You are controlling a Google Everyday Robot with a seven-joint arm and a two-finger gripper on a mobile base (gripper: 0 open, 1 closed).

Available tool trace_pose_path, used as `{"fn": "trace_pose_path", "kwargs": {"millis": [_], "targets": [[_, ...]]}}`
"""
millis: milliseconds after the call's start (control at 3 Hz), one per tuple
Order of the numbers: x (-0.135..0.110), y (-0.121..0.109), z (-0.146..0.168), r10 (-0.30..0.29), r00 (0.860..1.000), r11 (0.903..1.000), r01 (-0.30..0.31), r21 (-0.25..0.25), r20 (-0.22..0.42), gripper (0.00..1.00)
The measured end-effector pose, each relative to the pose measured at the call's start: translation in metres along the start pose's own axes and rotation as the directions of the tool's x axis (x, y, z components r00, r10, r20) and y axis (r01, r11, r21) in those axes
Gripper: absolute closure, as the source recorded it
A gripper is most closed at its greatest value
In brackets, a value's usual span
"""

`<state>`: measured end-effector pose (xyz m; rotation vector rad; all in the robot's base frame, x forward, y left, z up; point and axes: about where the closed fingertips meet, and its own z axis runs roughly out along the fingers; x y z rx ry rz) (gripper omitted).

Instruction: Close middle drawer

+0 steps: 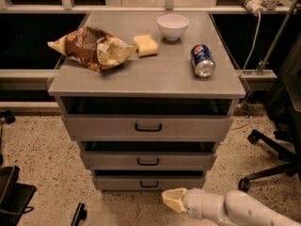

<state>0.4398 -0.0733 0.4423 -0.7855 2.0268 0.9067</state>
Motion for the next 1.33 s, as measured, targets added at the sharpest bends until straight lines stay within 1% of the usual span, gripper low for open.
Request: {"fn": "trace_pose_path", "kwargs": {"millis": [333, 667, 1000, 1333], "targets": [[0.0166, 0.0049, -0.0283, 0.053, 0.998, 0.9984, -0.054, 0.016, 0.026, 0.35], [0.0164, 0.004, -0.0281, 0.053, 0.998, 0.9984, -0.053, 0.019, 0.026, 0.12], [0.0164, 0.004, -0.0281, 0.053, 0.998, 0.9984, -0.053, 0.019, 0.026, 0.0], [0.0164, 0.004, -0.0281, 0.053, 0.998, 0.9984, -0.053, 0.019, 0.026, 0.0]]}}
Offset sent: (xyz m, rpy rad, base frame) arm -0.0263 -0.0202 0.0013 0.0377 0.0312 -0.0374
